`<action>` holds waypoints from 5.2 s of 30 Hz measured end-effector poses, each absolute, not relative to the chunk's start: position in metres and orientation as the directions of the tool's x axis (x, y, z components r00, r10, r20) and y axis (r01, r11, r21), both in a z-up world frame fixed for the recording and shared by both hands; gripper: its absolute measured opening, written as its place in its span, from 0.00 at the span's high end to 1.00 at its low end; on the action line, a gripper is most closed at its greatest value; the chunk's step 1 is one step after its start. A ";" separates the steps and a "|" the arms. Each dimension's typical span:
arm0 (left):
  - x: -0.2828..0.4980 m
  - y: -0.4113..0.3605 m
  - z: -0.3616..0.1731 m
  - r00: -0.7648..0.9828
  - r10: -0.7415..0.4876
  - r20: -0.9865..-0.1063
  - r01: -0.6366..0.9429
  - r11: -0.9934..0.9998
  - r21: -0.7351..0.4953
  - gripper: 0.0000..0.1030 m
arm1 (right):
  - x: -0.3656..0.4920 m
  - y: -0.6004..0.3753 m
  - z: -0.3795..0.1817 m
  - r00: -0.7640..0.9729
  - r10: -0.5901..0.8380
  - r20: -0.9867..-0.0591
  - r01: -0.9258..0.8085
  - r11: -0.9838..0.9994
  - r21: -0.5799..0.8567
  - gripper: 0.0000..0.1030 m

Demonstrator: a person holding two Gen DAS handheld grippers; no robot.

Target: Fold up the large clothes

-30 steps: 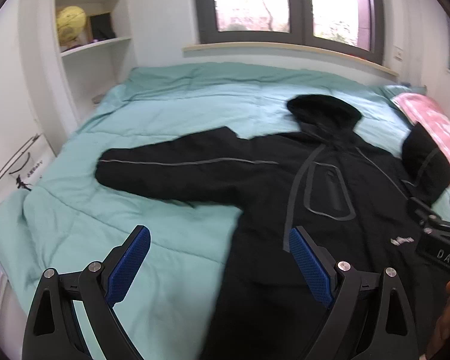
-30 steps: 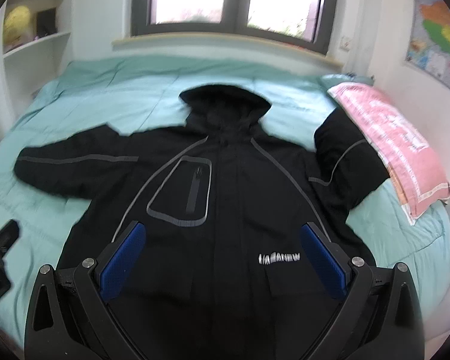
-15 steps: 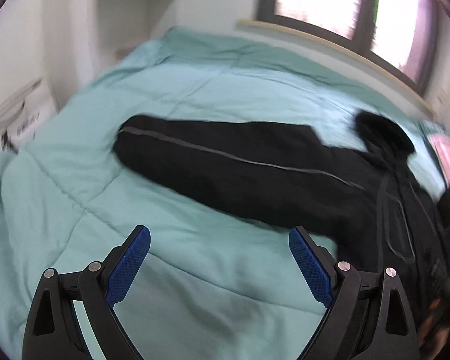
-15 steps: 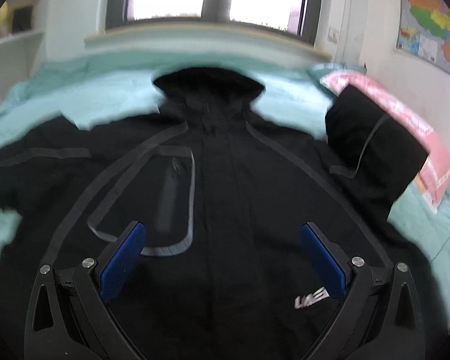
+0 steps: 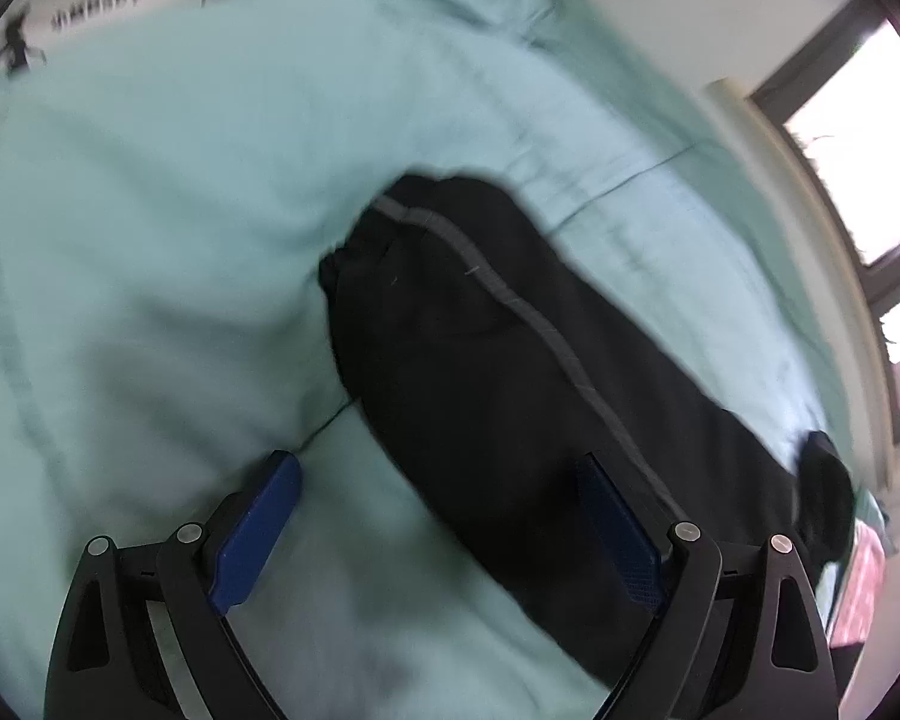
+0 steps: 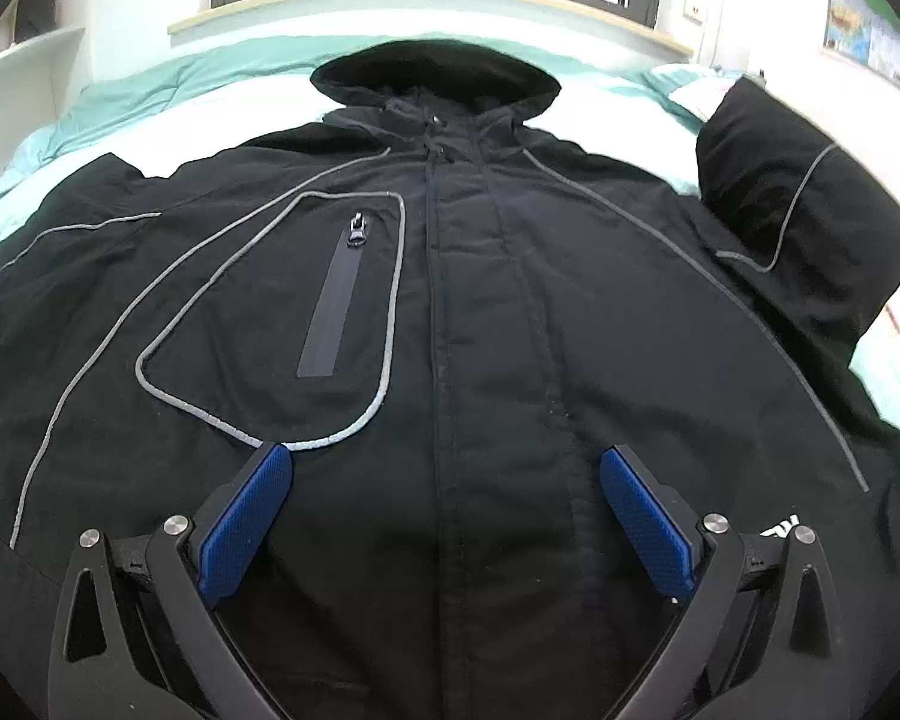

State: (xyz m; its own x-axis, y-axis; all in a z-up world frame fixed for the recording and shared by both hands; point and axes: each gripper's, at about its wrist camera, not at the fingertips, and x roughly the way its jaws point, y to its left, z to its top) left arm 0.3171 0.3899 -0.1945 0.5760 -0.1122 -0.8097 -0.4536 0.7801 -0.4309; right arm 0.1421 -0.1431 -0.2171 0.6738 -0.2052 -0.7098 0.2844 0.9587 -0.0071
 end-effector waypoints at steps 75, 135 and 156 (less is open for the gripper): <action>0.267 0.031 -0.114 0.638 -0.287 -0.714 0.248 0.955 -0.162 0.42 | 0.210 -0.233 -0.096 0.701 0.077 -0.709 0.093 0.976 0.199 0.70; 0.260 -0.139 -0.162 0.450 -0.305 -0.839 0.427 0.899 -0.098 0.42 | 0.154 -0.330 -0.197 0.553 0.073 -0.830 0.044 0.992 0.117 0.35; 0.243 -0.377 -0.238 0.201 -0.600 -0.774 0.647 0.674 -0.355 0.36 | 0.079 -0.621 -0.141 0.698 -0.104 -0.709 0.433 0.849 0.302 0.27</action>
State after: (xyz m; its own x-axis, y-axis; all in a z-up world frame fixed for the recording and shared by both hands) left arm 0.2434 -0.3774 -0.2376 0.2008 -0.6004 -0.7741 0.6474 0.6744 -0.3552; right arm 0.0788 -0.6208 -0.1411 0.6980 -0.1040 -0.7085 0.4329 0.8494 0.3017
